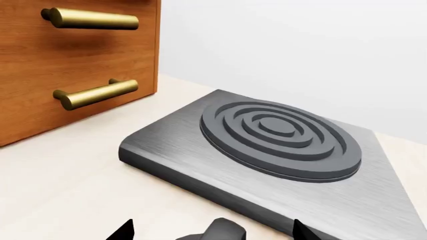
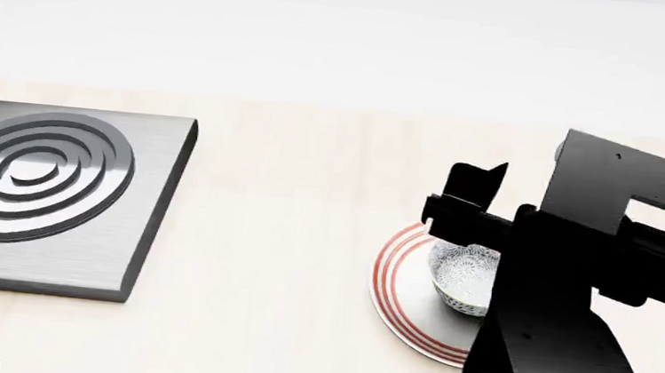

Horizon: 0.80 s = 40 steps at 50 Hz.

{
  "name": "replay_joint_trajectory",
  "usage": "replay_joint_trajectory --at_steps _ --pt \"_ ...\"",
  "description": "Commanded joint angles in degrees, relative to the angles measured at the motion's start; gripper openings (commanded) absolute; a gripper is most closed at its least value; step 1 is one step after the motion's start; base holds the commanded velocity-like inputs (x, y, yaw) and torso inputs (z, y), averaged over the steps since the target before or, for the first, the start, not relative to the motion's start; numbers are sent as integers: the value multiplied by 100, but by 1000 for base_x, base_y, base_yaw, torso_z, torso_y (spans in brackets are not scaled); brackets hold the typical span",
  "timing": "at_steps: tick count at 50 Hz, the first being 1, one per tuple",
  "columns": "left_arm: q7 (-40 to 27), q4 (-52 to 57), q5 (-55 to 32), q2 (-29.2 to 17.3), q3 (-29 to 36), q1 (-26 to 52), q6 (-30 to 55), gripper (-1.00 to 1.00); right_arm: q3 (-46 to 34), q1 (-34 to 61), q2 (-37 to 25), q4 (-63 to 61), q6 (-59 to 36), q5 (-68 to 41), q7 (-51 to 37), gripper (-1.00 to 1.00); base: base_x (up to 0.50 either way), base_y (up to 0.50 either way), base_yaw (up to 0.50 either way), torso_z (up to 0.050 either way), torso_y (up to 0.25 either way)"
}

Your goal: Pick the akita bowl between the plate and the ramekin and place it on the plate.

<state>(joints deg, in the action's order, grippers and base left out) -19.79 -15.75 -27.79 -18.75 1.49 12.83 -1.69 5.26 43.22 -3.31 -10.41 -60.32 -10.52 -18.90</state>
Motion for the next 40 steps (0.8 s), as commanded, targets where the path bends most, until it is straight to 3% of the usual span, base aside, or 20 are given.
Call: replay_joint_trajectory --at_steps 1,26,40 --pt "-7 0 -4 -3 14 -4 -9 100 -365 -740 -171 -1004 165 -39 -54 100 0 0 0 0 0" --pt "-81 126 -30 -38 33 -39 55 100 -885 -2177 -492 -1552 1515 306 -247 100 0 0 0 0 0" --pt "75 -330 39 45 51 74 -250 100 -1079 -3022 -720 -1646 2430 583 -377 100 0 0 0 0 0"
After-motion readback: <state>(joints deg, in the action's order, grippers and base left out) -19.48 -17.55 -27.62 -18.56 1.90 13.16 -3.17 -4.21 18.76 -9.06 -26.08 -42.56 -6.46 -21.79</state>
